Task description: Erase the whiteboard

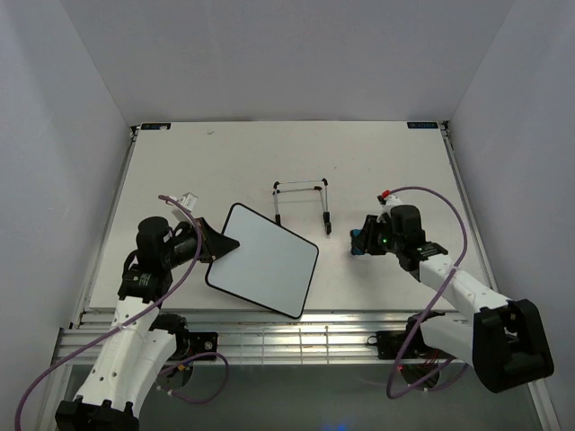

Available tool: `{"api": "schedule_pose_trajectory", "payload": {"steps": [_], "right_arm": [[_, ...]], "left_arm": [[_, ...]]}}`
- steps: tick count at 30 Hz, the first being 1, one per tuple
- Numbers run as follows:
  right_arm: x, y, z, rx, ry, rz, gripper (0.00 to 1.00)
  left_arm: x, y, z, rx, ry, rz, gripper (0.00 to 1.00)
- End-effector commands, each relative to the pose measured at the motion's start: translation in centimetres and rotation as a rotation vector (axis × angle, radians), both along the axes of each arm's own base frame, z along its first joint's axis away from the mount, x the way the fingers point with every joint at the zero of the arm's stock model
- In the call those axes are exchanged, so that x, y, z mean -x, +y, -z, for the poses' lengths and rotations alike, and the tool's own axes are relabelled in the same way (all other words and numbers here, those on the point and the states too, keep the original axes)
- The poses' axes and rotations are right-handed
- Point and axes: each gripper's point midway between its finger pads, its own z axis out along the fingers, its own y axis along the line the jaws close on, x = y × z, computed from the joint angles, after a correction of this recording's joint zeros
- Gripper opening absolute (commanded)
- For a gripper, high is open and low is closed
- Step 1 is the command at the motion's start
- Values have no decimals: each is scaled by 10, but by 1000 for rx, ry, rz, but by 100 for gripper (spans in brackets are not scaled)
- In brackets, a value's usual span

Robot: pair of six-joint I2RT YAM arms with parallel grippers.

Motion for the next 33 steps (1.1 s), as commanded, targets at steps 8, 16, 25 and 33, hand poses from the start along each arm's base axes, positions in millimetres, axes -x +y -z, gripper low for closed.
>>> {"api": "schedule_pose_trajectory", "payload": {"steps": [8,16,25,33], "right_arm": [[50,167,-91,-373,-302,-506,20],[37,188,-35,-254,-152,-480,17],[39,156,31,-84,24,-349,17],[36,133,58,-51,191,-326,17]], "left_arm": [[-4,-2,-1,58,67,-34,0],[1,-4,2,64,78,-21,0],[3,-1,6,40,69,-26,0],[5,2,3,19,50,-31,0]]}}
